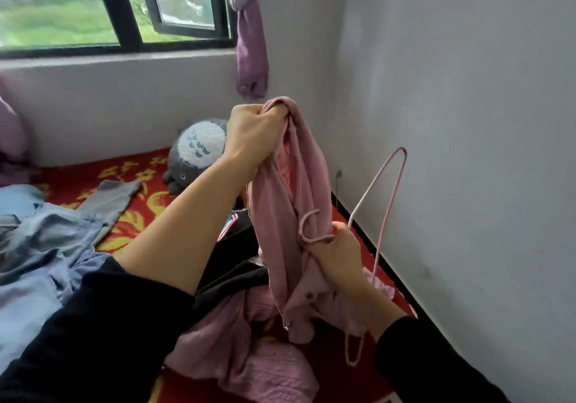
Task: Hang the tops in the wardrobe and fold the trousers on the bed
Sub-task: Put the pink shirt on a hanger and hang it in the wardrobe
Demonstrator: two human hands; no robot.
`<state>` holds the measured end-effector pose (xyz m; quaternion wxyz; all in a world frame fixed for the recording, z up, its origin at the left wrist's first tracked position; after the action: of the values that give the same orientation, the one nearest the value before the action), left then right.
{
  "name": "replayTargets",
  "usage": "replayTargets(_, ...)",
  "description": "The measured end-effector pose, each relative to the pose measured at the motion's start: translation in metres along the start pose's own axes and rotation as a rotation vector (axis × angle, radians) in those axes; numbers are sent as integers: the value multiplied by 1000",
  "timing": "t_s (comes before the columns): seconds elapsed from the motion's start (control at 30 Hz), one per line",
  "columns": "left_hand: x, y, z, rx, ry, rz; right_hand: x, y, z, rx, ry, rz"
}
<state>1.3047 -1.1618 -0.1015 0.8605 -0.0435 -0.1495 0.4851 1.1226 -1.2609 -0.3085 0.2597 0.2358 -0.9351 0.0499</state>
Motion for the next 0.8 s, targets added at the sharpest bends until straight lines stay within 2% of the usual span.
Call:
replayTargets(0.1,33,-10,41,-58,116,80,-3,-7,-12,32,98,-13)
replayTargets(0.2,75,-17,64,-89,165,188,18,-25,-42,63,66,-5)
replayTargets(0.3,119,-17,68,-107,189,332,57,-44,-99,153,49,88)
replayTargets(0.43,173,-13,68,-138,153,505,122,-51,-187,348,-9,302)
replayTargets(0.6,223,8,125,-403,-53,756,168,-54,-269,472,-192,398)
replayTargets(0.7,231,15,138,-461,-272,720,181,-56,-302,538,-252,385)
replayTargets(0.8,229,1,95,-324,-511,516,161,-69,-294,507,-117,266)
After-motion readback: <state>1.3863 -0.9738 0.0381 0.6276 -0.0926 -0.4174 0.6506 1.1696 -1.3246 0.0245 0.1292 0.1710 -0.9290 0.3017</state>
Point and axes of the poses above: each hand's wrist, its own y-axis away from the middle knuckle, its own x-axis out of the back of the hand, z = x × y, the point moved 10 cm from there along -y, towards the middle knuckle, and after that the axes turned 1 degree about -x, right-handed, at the moved point
